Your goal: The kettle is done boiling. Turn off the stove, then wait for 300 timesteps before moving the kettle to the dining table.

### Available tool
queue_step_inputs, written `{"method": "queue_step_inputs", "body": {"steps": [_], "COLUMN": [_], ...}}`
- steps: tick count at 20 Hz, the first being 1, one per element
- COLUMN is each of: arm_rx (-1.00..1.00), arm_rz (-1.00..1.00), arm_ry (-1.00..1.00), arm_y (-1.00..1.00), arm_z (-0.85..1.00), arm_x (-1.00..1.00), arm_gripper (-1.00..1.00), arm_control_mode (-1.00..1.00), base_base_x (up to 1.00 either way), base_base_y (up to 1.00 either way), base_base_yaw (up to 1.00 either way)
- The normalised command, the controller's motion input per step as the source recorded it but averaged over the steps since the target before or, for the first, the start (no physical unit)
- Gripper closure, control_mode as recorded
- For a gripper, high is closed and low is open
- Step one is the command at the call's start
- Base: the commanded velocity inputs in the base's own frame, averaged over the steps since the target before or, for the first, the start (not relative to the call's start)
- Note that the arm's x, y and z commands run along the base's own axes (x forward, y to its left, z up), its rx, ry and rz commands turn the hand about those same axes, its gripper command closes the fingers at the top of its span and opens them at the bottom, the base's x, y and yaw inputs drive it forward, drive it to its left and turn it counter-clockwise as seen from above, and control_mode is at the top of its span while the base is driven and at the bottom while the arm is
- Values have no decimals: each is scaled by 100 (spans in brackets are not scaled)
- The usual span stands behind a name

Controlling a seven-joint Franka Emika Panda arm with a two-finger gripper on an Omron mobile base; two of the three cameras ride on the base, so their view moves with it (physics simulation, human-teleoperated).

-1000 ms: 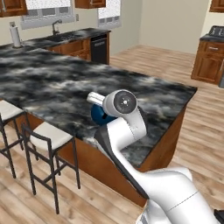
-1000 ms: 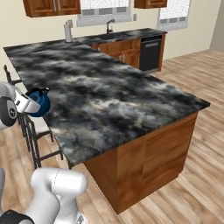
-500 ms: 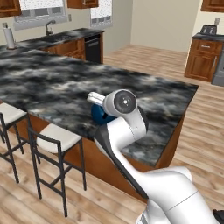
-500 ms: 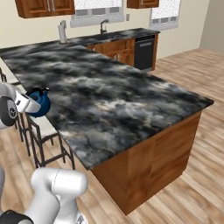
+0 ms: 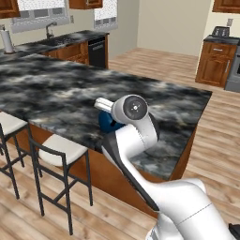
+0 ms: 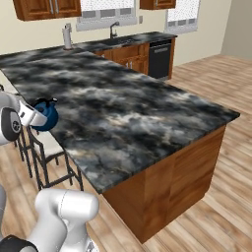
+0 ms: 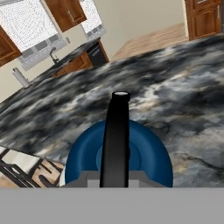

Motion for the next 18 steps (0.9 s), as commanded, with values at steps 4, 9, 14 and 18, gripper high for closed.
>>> {"method": "queue_step_inputs", "body": {"steps": [4, 9, 14, 18], "arm_rx": [0, 0, 0, 0], "arm_rz": [0, 0, -3, -3], "arm_ry": [0, 0, 0, -2], "arm_y": [0, 0, 0, 0], "arm_z": [0, 0, 0, -2], "arm_x": [0, 20, 38, 38], "arm_gripper": [100, 100, 100, 100], "arm_control_mode": [100, -100, -100, -100], "base_base_x": [4, 3, 0, 0], "base_base_y": [0, 0, 0, 0], "base_base_yaw": [0, 0, 0, 0]}}
